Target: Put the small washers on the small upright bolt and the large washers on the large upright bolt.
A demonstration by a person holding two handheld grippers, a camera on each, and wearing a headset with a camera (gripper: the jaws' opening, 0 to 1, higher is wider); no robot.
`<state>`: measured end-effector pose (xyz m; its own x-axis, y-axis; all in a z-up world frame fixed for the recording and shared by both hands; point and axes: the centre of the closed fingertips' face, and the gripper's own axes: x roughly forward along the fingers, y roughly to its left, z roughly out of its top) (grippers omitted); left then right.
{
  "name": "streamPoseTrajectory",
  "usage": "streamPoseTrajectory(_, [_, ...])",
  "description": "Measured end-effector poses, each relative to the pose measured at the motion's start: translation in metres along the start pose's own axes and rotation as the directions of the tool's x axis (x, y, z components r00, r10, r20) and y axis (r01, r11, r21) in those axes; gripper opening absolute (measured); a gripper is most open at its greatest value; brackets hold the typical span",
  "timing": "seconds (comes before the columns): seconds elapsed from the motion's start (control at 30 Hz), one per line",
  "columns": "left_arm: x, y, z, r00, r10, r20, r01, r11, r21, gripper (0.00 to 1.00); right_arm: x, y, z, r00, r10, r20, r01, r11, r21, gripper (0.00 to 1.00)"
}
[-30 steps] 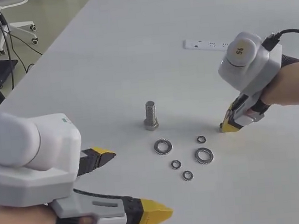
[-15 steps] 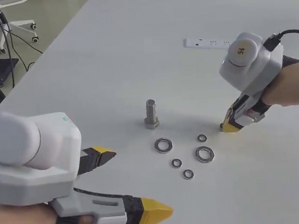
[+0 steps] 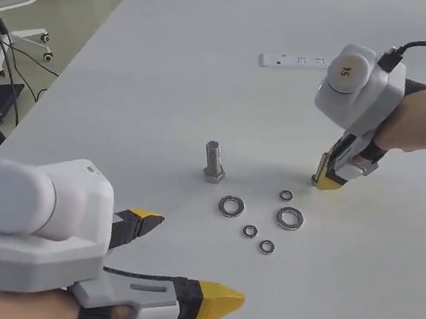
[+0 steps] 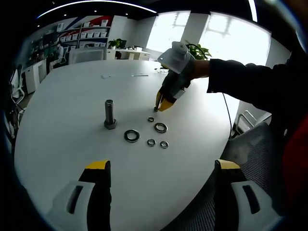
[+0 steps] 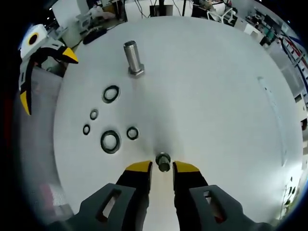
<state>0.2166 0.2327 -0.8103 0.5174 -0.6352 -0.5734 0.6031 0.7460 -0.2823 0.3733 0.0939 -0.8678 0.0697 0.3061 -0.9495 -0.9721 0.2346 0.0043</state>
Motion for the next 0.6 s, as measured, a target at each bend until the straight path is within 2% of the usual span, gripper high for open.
streamPoseTrajectory(0.33, [0.001, -0.001, 0.002, 1.0000, -0.002, 0.001, 0.002, 1.000, 0.003, 0.89, -0.005, 0.000, -0.003, 0.9999, -0.010, 0.004, 0.010, 1.000, -0.001, 0.25])
streamPoseTrajectory(0.6, [0.001, 0.000, 0.003, 1.0000, -0.002, 0.005, 0.002, 1.000, 0.004, 0.89, -0.015, -0.001, 0.005, 0.9995, -0.025, 0.018, 0.025, 1.000, -0.019, 0.28])
